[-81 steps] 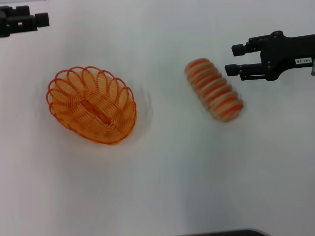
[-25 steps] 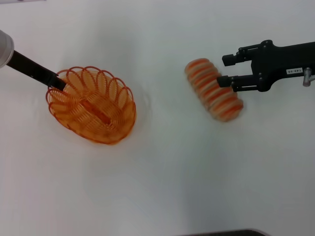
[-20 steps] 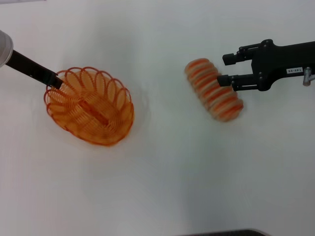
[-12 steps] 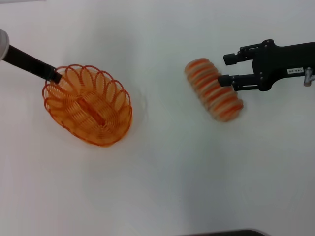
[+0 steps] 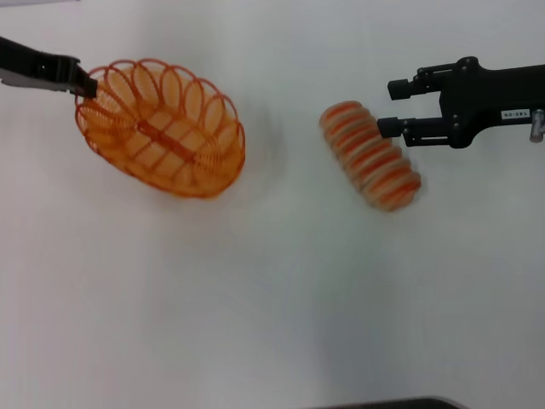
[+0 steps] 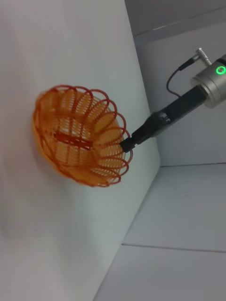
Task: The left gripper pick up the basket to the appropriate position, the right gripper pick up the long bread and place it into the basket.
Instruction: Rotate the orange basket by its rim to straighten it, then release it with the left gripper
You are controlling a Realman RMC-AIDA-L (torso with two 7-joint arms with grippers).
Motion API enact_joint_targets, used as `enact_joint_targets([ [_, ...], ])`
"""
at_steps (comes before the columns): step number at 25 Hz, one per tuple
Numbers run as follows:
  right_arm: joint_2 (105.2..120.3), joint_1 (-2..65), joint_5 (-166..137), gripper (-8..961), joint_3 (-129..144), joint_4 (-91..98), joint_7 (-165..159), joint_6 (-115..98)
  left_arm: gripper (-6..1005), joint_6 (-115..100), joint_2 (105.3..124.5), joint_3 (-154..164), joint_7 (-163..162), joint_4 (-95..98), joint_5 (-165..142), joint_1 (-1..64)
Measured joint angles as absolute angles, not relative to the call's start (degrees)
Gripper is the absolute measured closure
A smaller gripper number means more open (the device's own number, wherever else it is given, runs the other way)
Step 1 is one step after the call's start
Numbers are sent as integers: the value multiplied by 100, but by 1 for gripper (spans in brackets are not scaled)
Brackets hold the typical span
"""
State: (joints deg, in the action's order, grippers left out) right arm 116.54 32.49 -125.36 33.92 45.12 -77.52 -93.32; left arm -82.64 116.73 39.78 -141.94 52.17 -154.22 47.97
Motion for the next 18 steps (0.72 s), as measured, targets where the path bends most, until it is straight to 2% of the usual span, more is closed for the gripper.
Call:
enact_joint_targets([
  [7,11713,3226,-12466,336,3394,4502,-7485,-9471,945,-8197,11700,3926,-15234,5335,-15421,4706],
  [18,11688,3181,-12462,335,3447,4526,-7304,-9615,949,-7536,12111,3887,-15999,5379,-15087,4080],
])
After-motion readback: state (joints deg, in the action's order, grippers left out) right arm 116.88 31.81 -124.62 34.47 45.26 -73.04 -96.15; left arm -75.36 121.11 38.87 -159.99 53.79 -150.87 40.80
